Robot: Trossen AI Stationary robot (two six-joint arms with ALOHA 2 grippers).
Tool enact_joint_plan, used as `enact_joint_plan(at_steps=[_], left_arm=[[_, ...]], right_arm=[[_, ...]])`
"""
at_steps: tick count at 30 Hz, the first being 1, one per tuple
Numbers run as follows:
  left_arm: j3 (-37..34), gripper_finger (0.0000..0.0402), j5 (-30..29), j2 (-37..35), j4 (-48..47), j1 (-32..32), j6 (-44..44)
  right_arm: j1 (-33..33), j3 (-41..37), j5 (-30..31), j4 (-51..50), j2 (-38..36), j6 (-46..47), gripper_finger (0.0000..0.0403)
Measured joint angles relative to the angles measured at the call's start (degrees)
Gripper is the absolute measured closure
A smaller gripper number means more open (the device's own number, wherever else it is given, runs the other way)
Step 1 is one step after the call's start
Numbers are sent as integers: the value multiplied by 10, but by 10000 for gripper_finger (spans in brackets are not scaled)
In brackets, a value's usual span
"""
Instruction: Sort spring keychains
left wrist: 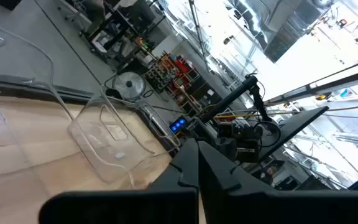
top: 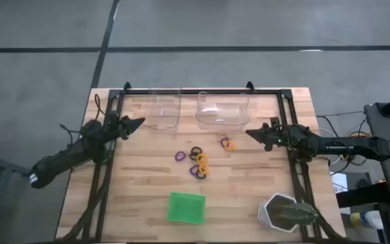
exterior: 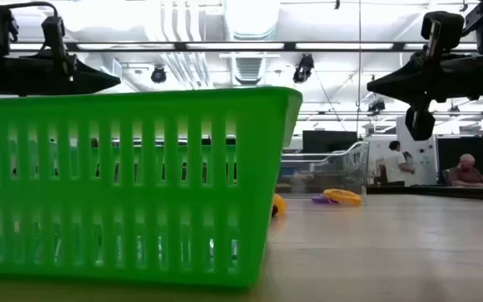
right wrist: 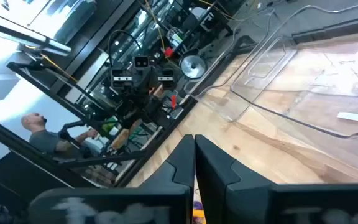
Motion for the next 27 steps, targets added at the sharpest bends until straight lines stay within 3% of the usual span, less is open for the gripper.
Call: enact_joint_plan(at_steps=[11,19,22,27], left_arm=[[0,402,0,0,0,0,-26],[0,402,0,0,0,0,-27],[0,402,0,0,0,0,-27],[0,402,0,0,0,0,-27]], right_arm=[[0,2,-3,58,0,56,394],[0,80,-8,47,32,-15,394],[0,136,-31,-28,63,-26,394],[0,255,-82,-250,142,-25,394]])
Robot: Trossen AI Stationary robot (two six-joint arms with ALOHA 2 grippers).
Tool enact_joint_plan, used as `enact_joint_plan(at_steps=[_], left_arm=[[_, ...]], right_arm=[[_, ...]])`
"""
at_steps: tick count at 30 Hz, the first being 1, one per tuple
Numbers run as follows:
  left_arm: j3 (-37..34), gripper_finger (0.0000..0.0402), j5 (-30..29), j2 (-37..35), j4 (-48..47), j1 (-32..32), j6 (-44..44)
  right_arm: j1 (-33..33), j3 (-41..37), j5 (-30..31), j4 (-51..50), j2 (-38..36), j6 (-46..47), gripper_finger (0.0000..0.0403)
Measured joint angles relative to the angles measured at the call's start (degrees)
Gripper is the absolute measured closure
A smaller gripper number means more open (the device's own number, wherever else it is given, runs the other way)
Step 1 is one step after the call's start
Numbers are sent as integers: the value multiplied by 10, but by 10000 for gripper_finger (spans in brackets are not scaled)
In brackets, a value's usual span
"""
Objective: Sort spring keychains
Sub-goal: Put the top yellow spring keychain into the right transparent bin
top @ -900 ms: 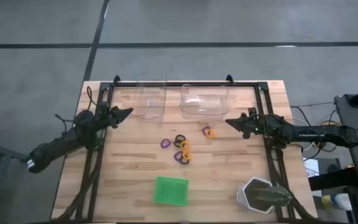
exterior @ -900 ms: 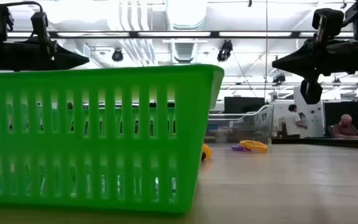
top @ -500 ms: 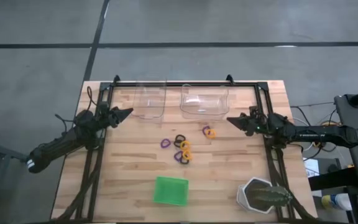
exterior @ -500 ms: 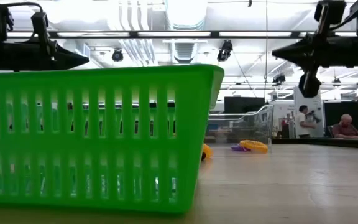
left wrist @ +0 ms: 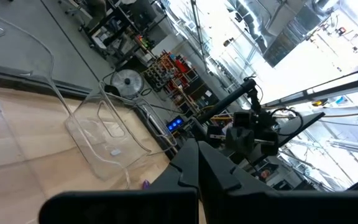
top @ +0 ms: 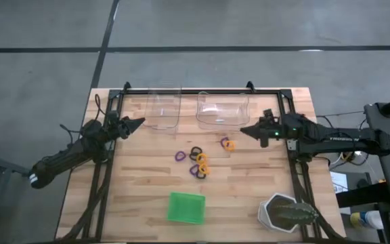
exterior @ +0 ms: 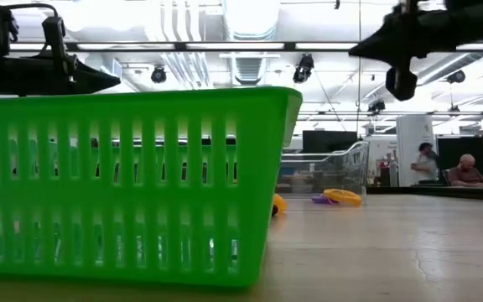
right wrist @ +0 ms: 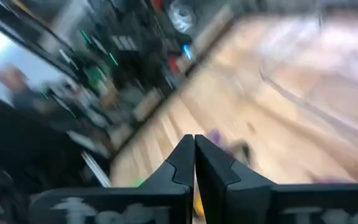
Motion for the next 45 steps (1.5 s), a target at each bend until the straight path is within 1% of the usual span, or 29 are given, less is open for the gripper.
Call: enact_joint_plan(at_steps=[4,9,15,18,21,24,27,31,35,37,41,45], left_arm=[[0,402,0,0,0,0,-1],[0,402,0,0,-3,0,-1],[0,402,3,0,-3,0,-8],[0,402,8,0,-3,0,-29],[0,402,8,0,-3,0,-33],[0,402,8,0,-3,0,-32],[0,402,8,0,-4,0,-32],[0,402,7,0,-5,0,-32],[0,402,7,0,-8,0,-32],[0,402,7,0,-9,0,-32],[0,402,7,0,-10,0,-31],[0,402,6,0,-13,0,-31]], right_arm=[[0,88,-47,-99,75,-62,394],[0,180,-101,-201,176,-123,394],[3,251,-120,-279,289,-178,392],[16,283,-130,-323,344,-218,373],[33,315,-131,-372,400,-256,339],[49,345,-128,-400,449,-316,300],[63,372,-94,-436,499,-355,270],[73,397,-46,-460,556,-395,256],[73,404,-19,-466,590,-399,261],[72,401,3,-466,596,-390,266],[73,390,68,-472,601,-376,277],[72,379,95,-460,598,-376,283]])
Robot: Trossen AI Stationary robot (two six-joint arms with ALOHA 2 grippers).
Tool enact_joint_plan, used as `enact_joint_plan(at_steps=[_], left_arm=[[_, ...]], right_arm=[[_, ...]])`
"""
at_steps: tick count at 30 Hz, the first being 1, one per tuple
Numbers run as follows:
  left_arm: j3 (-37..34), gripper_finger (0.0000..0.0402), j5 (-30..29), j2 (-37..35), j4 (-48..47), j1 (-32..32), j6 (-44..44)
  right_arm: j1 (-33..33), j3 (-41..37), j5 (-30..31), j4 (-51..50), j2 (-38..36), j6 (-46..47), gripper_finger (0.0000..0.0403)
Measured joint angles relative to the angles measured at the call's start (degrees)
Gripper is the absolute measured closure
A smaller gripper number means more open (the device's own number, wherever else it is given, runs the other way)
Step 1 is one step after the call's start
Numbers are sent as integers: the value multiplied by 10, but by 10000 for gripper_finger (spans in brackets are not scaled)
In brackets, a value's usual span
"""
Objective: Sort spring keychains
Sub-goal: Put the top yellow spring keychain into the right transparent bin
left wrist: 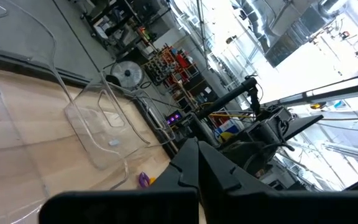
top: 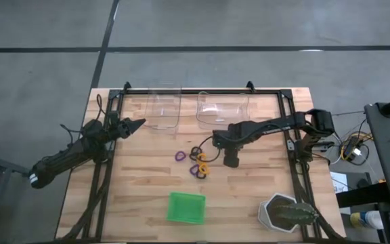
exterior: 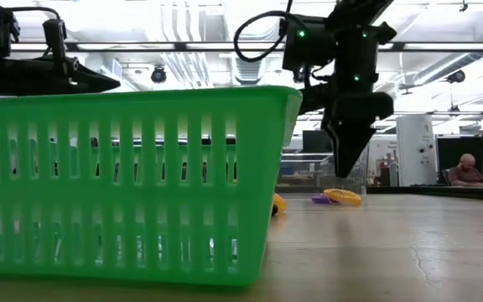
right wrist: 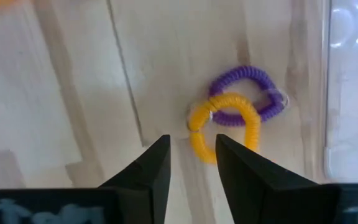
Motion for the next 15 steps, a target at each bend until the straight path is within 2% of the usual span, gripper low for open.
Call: enact_joint_plan(at_steps=[15], left_arm=[[0,402,-2,0,0,0,1]], right_arm=[[-7,-74,3,109,3,-2,284]])
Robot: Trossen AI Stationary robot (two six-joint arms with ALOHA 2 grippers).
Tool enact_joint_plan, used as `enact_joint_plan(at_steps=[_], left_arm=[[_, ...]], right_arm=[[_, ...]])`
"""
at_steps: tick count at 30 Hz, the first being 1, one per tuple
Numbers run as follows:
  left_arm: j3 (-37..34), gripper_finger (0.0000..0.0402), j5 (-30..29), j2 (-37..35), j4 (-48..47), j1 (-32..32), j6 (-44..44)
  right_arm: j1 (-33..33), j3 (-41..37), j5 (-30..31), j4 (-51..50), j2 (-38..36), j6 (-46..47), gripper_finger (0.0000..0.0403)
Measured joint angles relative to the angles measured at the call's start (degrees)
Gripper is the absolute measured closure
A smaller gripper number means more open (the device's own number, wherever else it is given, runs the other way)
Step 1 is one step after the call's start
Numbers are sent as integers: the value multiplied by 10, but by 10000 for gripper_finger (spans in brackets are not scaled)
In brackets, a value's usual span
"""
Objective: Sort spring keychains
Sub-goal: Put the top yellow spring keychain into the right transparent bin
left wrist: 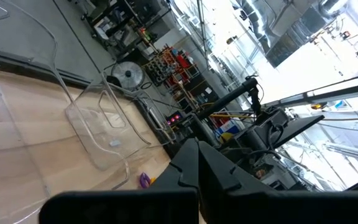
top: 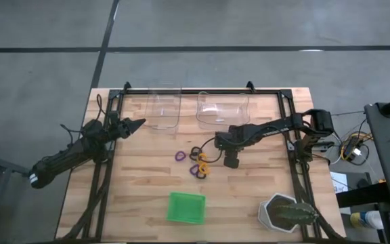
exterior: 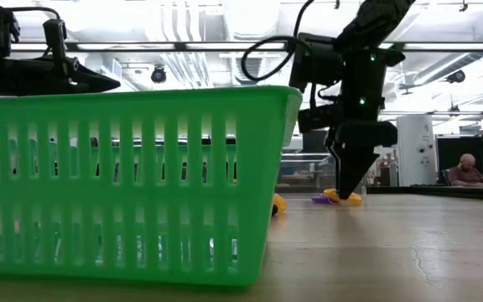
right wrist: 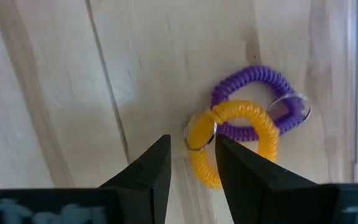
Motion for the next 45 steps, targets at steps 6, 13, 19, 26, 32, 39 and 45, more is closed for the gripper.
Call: enact_joint_plan(at_steps=[6,13,19,26,32,39,45], left_arm=[[0,402,0,0,0,0,0],[0,402,0,0,0,0,0],[0,402,0,0,0,0,0],[0,402,0,0,0,0,0],[0,402,0,0,0,0,0],[0,402,0,0,0,0,0],[0,402,0,0,0,0,0]], right_arm=[[-3,-16,0,15,0,12,286],[-8,-20,-24,21,0,36,368],[-10,-19,-40,21,0,43,392],[-7,15,-62,7,-5,49,394],[-2,61,-62,-21,-8,47,394],[16,142,-64,-55,-8,27,394],[16,221,-47,-64,-9,18,395]])
